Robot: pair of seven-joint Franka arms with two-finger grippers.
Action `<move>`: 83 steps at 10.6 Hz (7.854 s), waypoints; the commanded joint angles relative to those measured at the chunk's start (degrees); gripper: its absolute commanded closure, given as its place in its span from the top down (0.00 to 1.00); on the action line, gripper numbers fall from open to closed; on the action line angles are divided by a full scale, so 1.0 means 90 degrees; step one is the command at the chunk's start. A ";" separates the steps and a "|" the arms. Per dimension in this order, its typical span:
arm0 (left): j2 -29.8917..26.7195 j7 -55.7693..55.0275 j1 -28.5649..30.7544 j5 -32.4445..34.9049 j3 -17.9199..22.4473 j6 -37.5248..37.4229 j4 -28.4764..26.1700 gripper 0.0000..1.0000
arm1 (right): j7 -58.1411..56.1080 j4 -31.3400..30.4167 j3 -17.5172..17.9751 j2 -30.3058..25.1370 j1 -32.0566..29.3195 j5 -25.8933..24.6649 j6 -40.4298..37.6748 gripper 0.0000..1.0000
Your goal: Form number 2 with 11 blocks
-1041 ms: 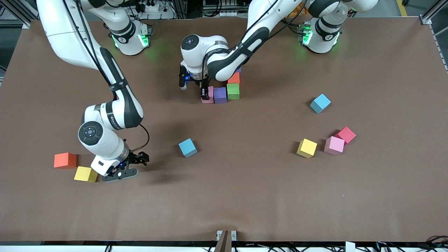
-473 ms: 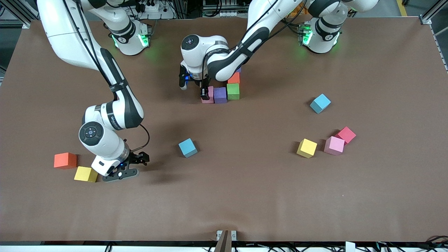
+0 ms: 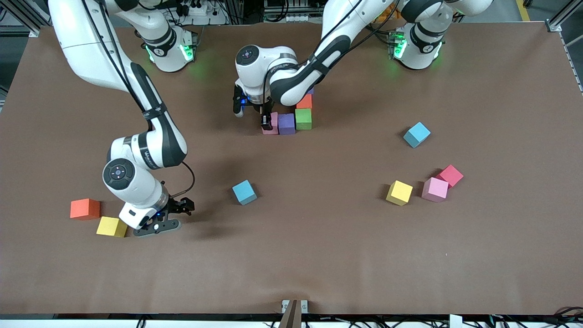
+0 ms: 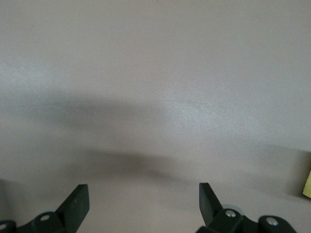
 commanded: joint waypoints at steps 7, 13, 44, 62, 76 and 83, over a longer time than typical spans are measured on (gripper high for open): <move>0.0264 -0.0246 -0.0045 0.0178 0.0152 0.0196 -0.0075 0.74 | 0.0084 0.0098 0.0028 0.0077 -0.0020 -0.0059 -0.0027 1.00; 0.0215 -0.0246 -0.0036 0.0149 0.0152 0.0196 -0.0075 0.84 | 0.0084 0.0098 0.0028 0.0077 -0.0011 -0.0059 -0.0027 1.00; -0.2489 -0.0451 0.2432 -0.0593 -0.0190 -0.3885 0.0384 1.00 | -0.1511 0.0166 0.0145 0.0077 0.1073 -0.0343 0.0139 1.00; -0.2773 -0.0372 0.6284 -0.1374 -0.0258 -0.1015 -0.2341 1.00 | -0.1566 0.0166 0.0682 0.0340 0.1396 -0.0216 0.0090 1.00; -0.1397 -0.1545 0.5726 -0.0467 -0.0180 0.0342 -0.1754 1.00 | -0.1547 0.0137 0.0653 0.0574 0.1337 -0.0216 0.0129 1.00; -0.1035 -0.1604 0.5765 -0.0046 -0.0122 0.0772 -0.1735 1.00 | -0.0741 0.0137 0.0663 0.0565 0.1453 -0.0206 0.0100 0.00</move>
